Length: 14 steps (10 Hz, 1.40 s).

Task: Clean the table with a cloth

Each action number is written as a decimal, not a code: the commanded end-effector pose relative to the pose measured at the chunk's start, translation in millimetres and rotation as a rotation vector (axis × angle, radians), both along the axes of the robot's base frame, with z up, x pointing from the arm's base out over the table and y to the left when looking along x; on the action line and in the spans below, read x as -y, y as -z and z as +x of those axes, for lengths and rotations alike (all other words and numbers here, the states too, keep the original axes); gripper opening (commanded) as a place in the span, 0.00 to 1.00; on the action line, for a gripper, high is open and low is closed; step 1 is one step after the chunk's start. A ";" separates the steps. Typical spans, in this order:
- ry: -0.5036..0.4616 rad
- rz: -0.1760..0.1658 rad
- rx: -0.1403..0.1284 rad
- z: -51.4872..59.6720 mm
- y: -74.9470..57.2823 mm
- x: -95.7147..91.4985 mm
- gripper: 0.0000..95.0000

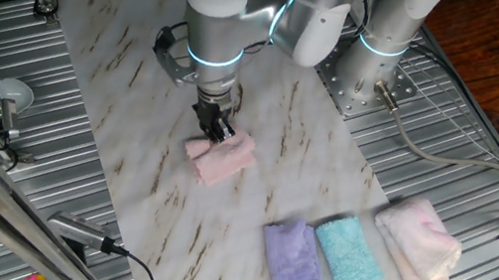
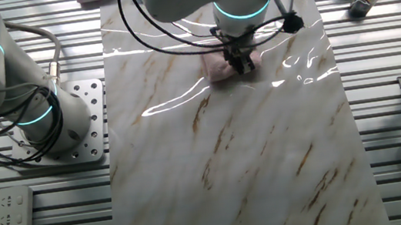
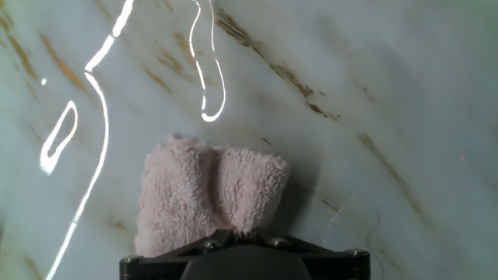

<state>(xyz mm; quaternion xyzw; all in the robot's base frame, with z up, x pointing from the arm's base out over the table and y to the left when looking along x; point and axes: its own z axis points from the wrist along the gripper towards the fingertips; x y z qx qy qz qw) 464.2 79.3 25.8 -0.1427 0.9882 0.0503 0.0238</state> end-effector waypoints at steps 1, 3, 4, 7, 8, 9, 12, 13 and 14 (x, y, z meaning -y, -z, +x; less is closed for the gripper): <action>-0.077 -0.015 0.004 2.6 -5.0 21.5 0.00; -0.107 -0.018 0.010 3.2 -5.9 34.8 0.00; -0.112 -0.019 0.016 3.3 -5.3 41.0 0.00; -0.089 -0.019 0.036 3.3 -3.5 36.5 0.00; -0.088 -0.011 0.045 3.3 -3.5 36.5 0.00; -0.089 -0.011 0.046 3.3 -3.5 36.5 0.00; -0.073 -0.004 0.045 3.3 -3.5 36.5 0.00; -0.066 -0.004 0.044 3.3 -3.5 36.5 0.00; -0.067 -0.006 0.040 3.3 -3.5 36.5 0.00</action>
